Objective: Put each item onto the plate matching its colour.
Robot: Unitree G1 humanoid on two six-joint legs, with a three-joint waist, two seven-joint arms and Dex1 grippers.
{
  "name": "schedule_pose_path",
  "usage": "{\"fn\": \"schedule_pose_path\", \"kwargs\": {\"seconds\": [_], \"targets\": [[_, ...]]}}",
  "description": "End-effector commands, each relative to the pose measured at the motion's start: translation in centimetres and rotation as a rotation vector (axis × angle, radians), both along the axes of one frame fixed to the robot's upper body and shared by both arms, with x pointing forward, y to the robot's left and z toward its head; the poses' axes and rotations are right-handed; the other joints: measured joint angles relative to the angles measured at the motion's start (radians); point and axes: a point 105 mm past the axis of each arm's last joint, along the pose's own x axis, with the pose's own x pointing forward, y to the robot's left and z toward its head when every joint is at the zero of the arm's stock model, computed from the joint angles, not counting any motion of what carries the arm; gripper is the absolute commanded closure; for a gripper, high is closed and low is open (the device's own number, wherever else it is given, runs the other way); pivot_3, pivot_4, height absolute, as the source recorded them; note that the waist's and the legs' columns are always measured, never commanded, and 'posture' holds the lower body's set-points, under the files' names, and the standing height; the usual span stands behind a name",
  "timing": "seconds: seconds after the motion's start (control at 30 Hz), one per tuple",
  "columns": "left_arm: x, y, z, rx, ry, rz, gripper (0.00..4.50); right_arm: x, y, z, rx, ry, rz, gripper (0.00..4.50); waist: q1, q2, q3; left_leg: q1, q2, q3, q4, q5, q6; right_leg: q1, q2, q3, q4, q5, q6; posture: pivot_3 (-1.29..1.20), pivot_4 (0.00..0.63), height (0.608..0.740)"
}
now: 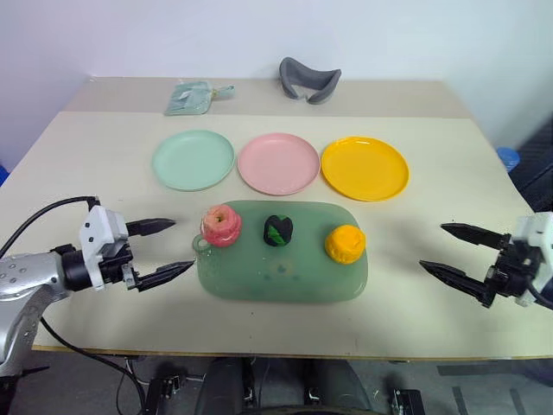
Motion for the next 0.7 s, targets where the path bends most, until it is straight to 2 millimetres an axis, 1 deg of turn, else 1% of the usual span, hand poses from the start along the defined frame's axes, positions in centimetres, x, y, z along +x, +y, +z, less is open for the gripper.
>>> {"fn": "schedule_pose_path", "kwargs": {"seconds": [0.03, 0.17, 0.3, 0.43, 0.57, 0.67, 0.7], "targets": [[-0.5, -0.3, 0.7, 0.017, 0.007, -0.033, 0.00, -0.1, 0.4, 1.2, -0.028, -0.040, 0.021, 0.01, 0.000, 0.000, 0.000, 0.000, 0.000, 0.000, 0.000, 0.000, 0.000, 0.000, 0.000, 0.000, 0.000, 0.000, 0.000, 0.00, 0.150, 0.740], [0.0, -0.9, 1.3, -0.013, -0.020, -0.027, 0.00, 0.3, 0.6, 1.3, -0.026, -0.039, 0.018, 0.01, 0.000, 0.000, 0.000, -0.001, 0.000, 0.000, -0.001, 0.000, 0.000, -0.001, 0.000, 0.000, 0.000, 0.000, 0.000, 0.00, 0.150, 0.740], [0.5, -1.5, 1.3, -0.003, -0.045, -0.020, 0.00, 0.6, 0.8, 0.8, -0.017, -0.031, 0.017, 0.01, 0.001, 0.000, 0.000, -0.001, 0.000, 0.000, 0.000, 0.000, 0.000, 0.000, 0.000, 0.000, 0.000, 0.000, 0.000, 0.00, 0.150, 0.740], [0.7, -2.1, 1.4, 0.013, -0.070, -0.037, 0.00, 1.0, 1.1, 0.9, 0.001, -0.046, 0.014, 0.01, 0.000, 0.000, 0.000, -0.001, 0.000, 0.000, 0.000, 0.000, 0.000, -0.001, 0.000, 0.000, 0.000, 0.000, 0.000, 0.00, 0.150, 0.740], [0.7, -3.0, 1.7, -0.017, -0.089, -0.061, 0.00, 1.2, 2.0, 1.1, 0.012, -0.062, 0.038, 0.01, 0.001, 0.000, 0.000, -0.001, 0.000, 0.000, 0.000, 0.000, 0.000, -0.001, 0.000, 0.000, 0.000, 0.000, 0.000, 0.00, 0.150, 0.740], [1.4, -3.0, 1.9, -0.032, -0.092, -0.027, 0.00, 1.5, 2.9, 1.4, 0.026, -0.080, 0.063, 0.01, 0.002, 0.000, 0.000, -0.001, 0.000, 0.000, 0.000, 0.000, 0.000, 0.000, 0.000, 0.000, 0.000, 0.000, 0.000, 0.00, 0.150, 0.740], [1.7, -3.0, 1.9, -0.035, -0.092, -0.023, 0.00, 1.6, 3.4, 1.5, 0.035, -0.081, 0.087, 0.01, 0.001, 0.000, 0.000, -0.001, 0.000, 0.000, 0.000, 0.000, 0.000, 0.000, 0.000, 0.000, 0.000, 0.000, 0.000, 0.00, 0.150, 0.740]]}}
